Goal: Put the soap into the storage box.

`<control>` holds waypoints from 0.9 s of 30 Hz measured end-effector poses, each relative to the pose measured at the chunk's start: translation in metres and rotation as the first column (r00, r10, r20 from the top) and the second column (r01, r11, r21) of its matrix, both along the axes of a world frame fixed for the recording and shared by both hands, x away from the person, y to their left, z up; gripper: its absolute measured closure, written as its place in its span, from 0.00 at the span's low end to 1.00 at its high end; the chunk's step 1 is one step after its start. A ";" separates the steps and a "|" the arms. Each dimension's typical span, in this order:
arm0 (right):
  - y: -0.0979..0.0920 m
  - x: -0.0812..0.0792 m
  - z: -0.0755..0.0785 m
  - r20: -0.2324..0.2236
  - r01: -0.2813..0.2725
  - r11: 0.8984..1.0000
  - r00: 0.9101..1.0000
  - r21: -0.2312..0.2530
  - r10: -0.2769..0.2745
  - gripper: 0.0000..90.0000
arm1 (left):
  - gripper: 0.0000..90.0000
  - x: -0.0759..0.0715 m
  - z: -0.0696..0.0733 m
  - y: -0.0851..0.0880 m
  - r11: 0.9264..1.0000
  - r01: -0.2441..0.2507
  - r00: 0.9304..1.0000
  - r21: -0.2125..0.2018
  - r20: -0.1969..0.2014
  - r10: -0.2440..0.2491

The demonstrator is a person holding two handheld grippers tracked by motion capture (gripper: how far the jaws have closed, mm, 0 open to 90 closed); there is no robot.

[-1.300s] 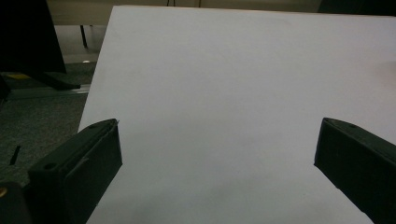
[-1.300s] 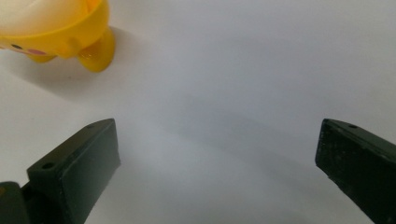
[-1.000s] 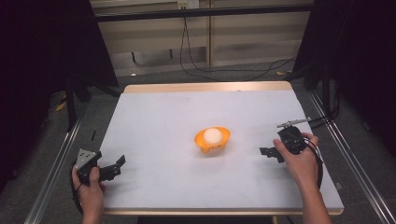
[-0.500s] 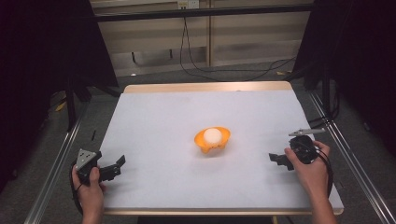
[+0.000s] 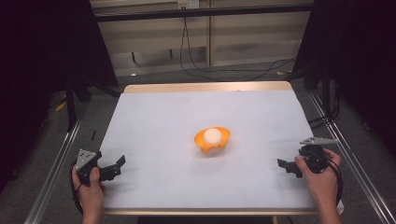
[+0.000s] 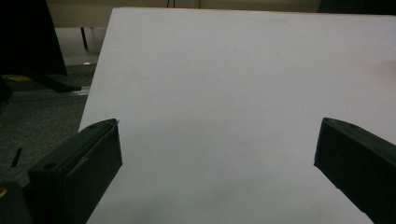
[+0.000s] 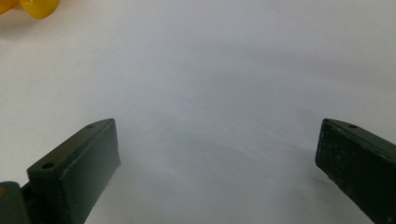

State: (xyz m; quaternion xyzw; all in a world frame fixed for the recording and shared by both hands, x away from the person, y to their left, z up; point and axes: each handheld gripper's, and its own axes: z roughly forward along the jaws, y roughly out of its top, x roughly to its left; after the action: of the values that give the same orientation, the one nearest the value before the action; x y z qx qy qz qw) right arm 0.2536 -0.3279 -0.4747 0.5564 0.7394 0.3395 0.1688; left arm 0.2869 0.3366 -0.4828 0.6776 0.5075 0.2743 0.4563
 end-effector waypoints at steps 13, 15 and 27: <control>-0.027 -0.026 0.000 0.049 0.058 0.998 0.997 0.034 -0.060 0.00 | 0.01 0.000 0.000 0.000 1.000 0.000 1.000 0.000 0.000 0.000; -0.031 -0.030 0.000 0.059 0.063 0.997 0.996 0.036 -0.065 0.00 | 0.01 0.000 0.000 0.000 1.000 0.001 1.000 0.004 0.000 -0.001; -0.044 -0.047 -0.008 0.114 0.090 0.993 0.989 0.075 -0.099 0.00 | 0.01 -0.001 0.000 -0.001 1.000 0.004 1.000 -0.002 0.003 -0.004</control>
State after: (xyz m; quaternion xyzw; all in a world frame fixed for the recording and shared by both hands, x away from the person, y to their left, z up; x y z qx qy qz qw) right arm 0.2065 -0.3720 -0.4825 0.5754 0.6886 0.3890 0.2085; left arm 0.2861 0.3359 -0.4828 0.6777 0.5057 0.2737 0.4584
